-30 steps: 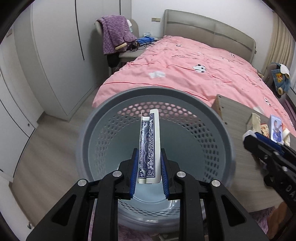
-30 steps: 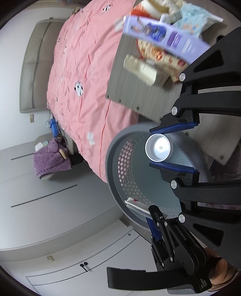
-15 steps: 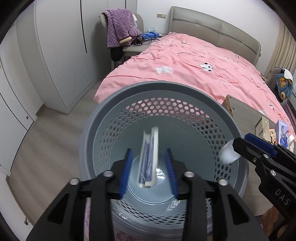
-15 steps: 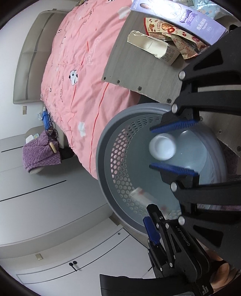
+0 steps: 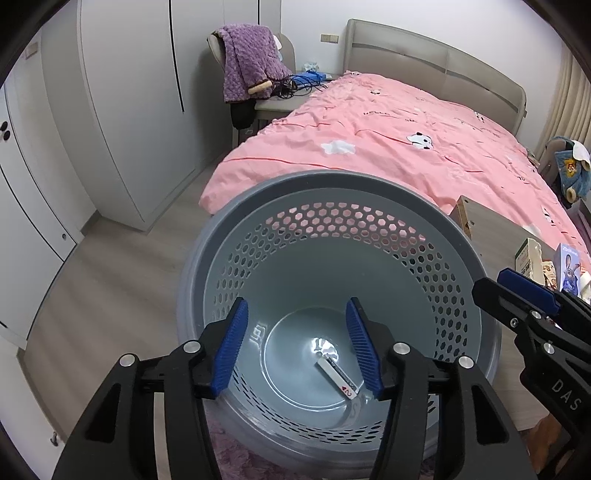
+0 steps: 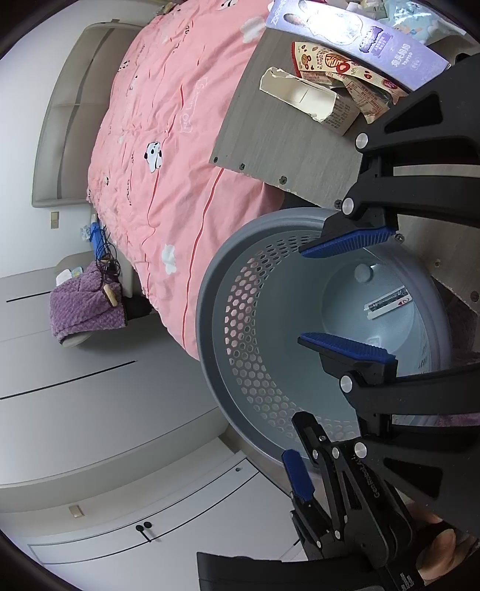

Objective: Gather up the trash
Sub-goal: 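Carry both items over the grey basket and open both grippers to drop them, then move both grippers back from the basket to the table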

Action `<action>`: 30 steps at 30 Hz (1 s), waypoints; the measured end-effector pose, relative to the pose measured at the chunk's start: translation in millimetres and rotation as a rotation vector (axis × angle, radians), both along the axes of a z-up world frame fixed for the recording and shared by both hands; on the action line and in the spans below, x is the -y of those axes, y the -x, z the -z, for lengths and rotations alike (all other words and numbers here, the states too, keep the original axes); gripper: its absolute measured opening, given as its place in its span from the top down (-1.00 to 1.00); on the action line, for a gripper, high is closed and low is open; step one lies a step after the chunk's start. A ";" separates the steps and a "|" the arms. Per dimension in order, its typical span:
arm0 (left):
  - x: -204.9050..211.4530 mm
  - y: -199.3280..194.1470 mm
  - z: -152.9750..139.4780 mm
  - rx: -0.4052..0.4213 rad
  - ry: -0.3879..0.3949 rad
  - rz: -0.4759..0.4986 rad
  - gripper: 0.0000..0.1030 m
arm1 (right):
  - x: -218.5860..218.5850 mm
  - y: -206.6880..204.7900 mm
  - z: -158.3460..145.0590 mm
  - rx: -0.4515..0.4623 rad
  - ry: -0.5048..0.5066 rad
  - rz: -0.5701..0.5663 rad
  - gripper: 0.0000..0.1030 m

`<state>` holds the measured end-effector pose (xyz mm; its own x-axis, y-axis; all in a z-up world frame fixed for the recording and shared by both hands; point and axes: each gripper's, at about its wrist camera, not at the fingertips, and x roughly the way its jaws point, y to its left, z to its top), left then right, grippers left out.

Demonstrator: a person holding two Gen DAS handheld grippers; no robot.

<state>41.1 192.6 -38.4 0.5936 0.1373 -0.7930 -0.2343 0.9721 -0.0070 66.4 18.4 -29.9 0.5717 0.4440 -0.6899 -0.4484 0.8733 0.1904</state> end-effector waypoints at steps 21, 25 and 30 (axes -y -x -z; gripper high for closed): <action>-0.3 17.6 -17.6 0.036 -0.028 -0.017 -0.24 | 8.5 12.3 -8.1 0.029 -0.018 0.003 0.08; 3.1 21.6 -20.7 0.041 -0.033 -0.013 -0.26 | 12.4 15.2 -11.6 0.035 -0.024 0.007 0.07; 10.9 26.3 -24.8 0.053 -0.042 -0.005 -0.31 | 19.6 20.8 -14.7 0.045 -0.033 0.018 -0.01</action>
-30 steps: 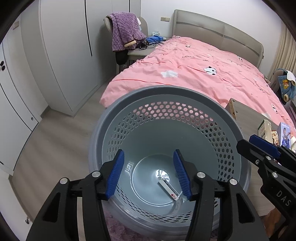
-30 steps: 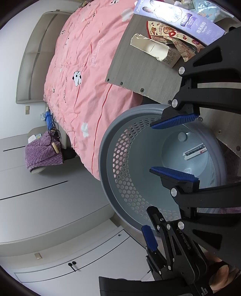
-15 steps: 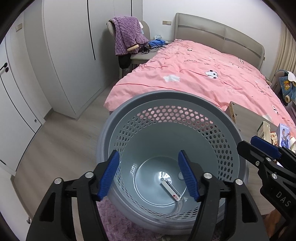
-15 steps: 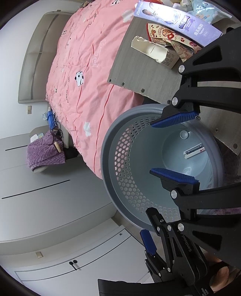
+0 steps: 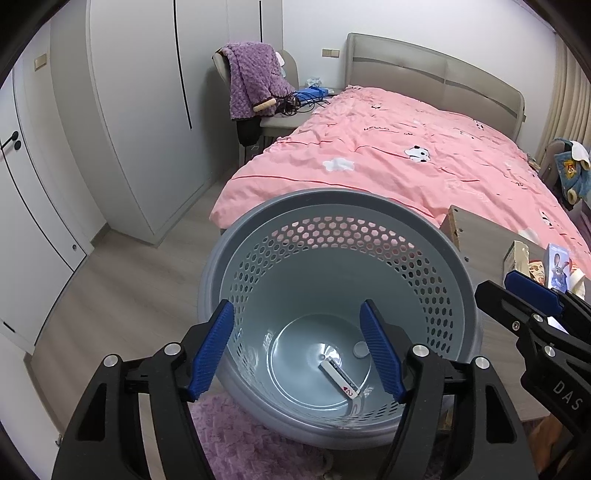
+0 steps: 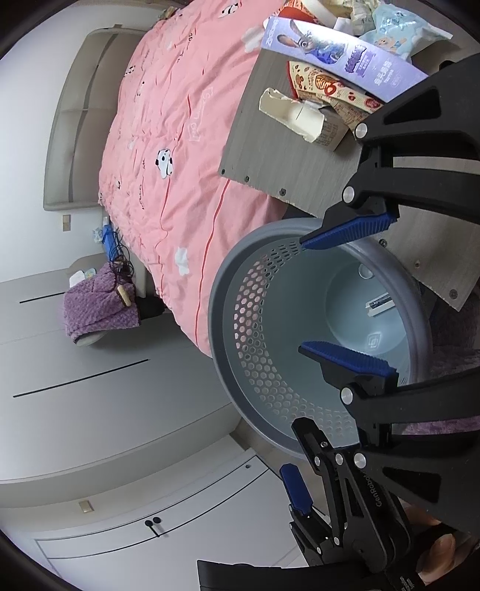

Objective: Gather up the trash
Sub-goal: 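Move both grippers back from the basket to the table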

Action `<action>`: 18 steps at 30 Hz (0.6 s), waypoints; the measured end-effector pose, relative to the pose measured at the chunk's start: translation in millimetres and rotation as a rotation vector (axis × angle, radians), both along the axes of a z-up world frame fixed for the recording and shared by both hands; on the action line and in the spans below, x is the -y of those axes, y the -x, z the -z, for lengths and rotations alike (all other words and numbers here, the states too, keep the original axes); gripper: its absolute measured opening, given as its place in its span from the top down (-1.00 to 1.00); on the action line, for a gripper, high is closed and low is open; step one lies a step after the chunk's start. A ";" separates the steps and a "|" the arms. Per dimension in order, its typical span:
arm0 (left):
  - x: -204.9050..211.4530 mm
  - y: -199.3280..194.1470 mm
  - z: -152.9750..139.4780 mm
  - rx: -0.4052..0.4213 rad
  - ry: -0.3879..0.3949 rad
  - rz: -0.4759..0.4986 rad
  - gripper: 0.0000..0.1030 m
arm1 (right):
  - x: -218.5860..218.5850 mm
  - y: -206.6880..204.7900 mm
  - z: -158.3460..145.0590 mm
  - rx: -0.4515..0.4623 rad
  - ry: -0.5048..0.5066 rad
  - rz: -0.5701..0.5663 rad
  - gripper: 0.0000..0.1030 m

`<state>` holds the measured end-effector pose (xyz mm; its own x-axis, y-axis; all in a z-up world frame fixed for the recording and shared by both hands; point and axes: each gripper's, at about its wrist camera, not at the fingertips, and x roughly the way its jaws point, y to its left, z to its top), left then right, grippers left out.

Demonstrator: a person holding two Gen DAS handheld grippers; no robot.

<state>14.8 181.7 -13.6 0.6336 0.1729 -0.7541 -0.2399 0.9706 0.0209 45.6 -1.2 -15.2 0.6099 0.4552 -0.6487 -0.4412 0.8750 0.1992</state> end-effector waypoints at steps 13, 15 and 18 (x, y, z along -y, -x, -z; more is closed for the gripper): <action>37.0 0.2 -1.7 0.003 0.014 0.073 -0.31 | 41.1 11.9 -3.3 0.008 -0.016 0.075 -0.09; 44.8 0.4 -1.1 0.003 0.017 0.088 -0.31 | 52.4 14.0 -3.5 0.009 -0.017 0.092 -0.10; 55.5 0.1 -1.7 0.003 0.021 0.110 -0.31 | 69.5 18.4 -4.9 0.012 -0.019 0.122 -0.16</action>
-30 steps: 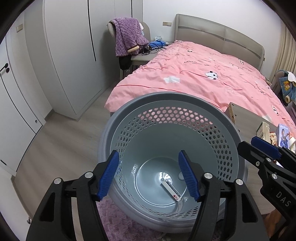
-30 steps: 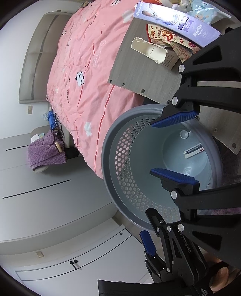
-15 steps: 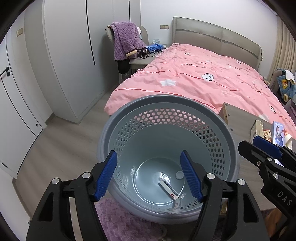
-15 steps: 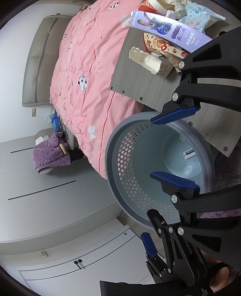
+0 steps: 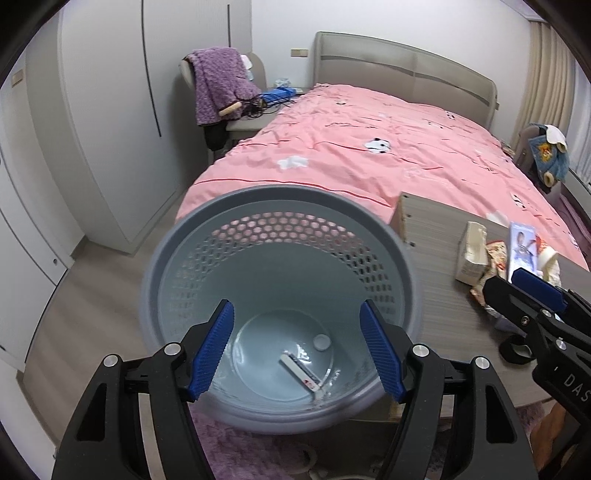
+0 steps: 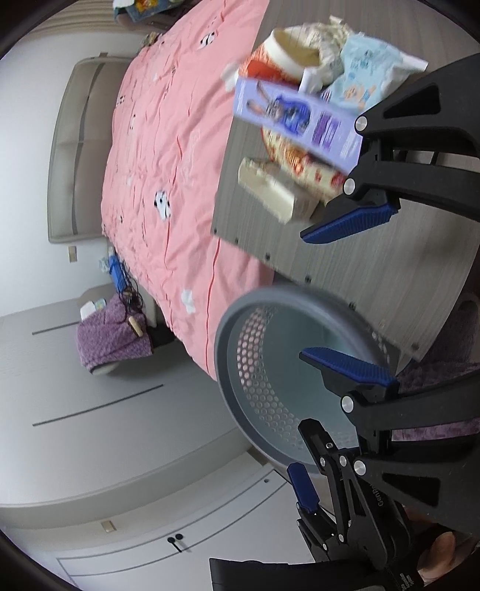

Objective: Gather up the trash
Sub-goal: 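Move both grippers back from the basket to the table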

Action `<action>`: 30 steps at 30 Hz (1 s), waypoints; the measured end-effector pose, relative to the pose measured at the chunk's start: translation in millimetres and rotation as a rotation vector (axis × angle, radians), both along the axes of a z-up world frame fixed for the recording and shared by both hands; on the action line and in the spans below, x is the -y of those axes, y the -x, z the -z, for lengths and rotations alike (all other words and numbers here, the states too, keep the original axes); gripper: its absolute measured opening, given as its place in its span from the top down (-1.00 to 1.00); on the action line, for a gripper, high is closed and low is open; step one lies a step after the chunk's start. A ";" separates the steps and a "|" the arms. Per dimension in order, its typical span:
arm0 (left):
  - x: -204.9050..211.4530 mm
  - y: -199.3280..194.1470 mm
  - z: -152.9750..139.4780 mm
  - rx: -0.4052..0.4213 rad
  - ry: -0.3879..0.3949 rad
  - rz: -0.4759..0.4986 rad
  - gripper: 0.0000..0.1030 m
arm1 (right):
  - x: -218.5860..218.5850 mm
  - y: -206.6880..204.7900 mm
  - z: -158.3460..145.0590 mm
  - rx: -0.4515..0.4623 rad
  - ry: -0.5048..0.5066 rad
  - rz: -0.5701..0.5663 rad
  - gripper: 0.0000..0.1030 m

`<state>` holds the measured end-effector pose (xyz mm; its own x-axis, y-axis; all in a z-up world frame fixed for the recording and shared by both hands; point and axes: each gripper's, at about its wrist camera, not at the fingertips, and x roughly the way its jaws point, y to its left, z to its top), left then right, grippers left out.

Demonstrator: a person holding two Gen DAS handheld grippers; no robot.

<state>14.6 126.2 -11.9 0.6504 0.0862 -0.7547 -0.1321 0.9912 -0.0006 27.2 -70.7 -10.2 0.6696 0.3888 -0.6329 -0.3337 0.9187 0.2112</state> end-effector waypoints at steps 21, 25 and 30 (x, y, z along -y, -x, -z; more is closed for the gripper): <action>78.4 -9.9 3.2 -0.029 0.005 0.156 -0.31 | 131.4 25.6 27.5 -0.052 0.071 0.229 -0.19; 89.0 -11.1 5.8 -0.039 -0.003 0.168 -0.31 | 145.8 26.1 33.2 -0.060 0.087 0.231 -0.19; 99.4 -12.5 6.3 -0.048 -0.014 0.181 -0.31 | 156.3 23.8 34.8 -0.061 0.092 0.192 -0.21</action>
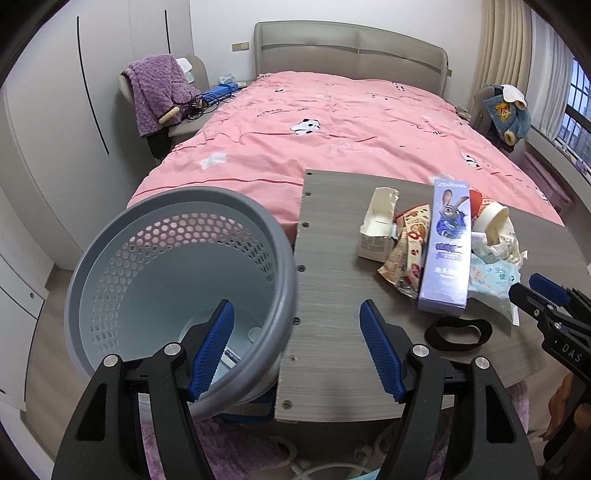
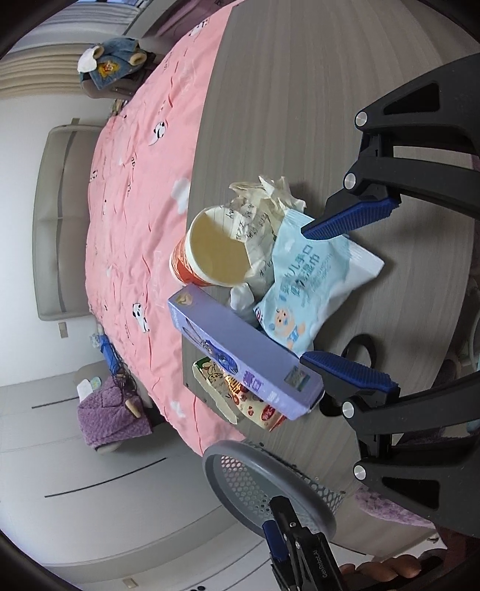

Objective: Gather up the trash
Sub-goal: 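Move both grippers back from the basket to the table, then grasp the light-blue wipes packet with the right gripper and lift it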

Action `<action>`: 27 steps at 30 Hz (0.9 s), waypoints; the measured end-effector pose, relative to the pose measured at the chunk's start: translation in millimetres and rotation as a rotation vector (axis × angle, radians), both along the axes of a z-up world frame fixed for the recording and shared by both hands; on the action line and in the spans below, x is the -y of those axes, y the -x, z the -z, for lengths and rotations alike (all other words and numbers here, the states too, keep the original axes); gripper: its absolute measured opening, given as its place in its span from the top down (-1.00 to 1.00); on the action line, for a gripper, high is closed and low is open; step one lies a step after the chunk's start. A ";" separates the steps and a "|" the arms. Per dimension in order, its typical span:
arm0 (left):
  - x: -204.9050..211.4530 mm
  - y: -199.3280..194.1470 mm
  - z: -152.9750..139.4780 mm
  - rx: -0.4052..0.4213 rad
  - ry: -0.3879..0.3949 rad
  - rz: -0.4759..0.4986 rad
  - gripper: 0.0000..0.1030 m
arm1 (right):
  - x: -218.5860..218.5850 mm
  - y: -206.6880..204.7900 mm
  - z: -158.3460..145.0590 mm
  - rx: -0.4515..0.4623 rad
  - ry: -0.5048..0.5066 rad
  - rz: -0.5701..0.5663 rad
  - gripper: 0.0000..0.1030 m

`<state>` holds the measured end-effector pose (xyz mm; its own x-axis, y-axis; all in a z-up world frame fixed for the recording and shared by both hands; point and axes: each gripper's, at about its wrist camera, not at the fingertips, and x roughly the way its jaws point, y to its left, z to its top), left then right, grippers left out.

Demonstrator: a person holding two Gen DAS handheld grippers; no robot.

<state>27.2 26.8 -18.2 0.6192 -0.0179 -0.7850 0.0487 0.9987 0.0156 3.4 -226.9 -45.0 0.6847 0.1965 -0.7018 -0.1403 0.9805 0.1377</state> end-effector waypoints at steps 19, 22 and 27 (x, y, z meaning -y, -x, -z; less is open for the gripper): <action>25.1 -4.2 -0.4 -0.012 -0.038 0.014 -0.31 | 2.0 -43.2 11.4 -0.045 0.007 -0.193 -0.43; 26.1 -4.4 -0.6 -0.010 -0.041 0.011 -0.31 | 1.4 -44.2 15.5 -0.070 -0.001 -0.204 -0.43; 23.7 -5.1 -0.5 -0.011 -0.034 0.003 -0.31 | -1.8 -32.6 18.6 -0.087 -0.003 -0.226 -0.43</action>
